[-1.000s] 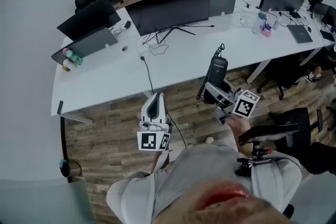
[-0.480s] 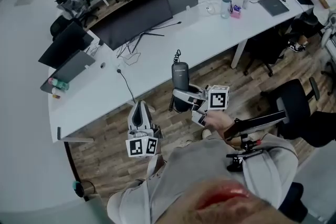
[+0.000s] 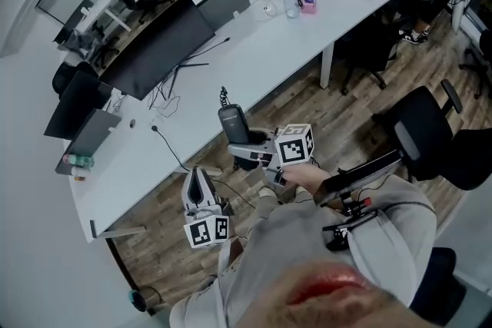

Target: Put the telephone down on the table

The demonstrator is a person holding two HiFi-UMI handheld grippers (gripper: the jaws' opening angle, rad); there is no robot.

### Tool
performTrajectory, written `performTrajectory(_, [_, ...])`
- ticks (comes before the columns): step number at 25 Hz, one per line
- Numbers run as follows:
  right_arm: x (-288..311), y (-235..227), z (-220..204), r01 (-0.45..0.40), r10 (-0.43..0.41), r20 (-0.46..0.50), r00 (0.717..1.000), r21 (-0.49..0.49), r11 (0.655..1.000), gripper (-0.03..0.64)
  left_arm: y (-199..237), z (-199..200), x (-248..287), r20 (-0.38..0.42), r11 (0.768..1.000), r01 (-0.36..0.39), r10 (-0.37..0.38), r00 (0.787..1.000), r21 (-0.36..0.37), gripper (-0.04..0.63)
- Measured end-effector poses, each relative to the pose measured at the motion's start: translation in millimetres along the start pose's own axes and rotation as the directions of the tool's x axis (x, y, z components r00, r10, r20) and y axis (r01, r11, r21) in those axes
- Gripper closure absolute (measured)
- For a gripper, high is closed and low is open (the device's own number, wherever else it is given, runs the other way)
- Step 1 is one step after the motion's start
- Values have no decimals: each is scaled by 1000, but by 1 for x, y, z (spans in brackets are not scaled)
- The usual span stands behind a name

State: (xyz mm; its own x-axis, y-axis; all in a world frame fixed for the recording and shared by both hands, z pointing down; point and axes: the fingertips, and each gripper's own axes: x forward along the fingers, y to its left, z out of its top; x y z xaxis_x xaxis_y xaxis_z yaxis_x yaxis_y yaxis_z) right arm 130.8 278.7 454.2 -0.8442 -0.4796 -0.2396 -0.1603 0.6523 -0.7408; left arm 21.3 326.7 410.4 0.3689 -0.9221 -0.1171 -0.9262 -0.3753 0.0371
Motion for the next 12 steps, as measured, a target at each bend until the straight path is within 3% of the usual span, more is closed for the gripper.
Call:
performTrajectory(7, [11, -7, 25, 49, -46, 27, 999, -123, 991, 331, -2, 4, 12, 37, 1000, 14, -14, 999, 16, 584])
performTrajectory(12, [18, -18, 49, 128, -113, 76, 991, -245, 961, 331, 7, 3, 41, 58, 999, 53, -53, 997, 4, 584])
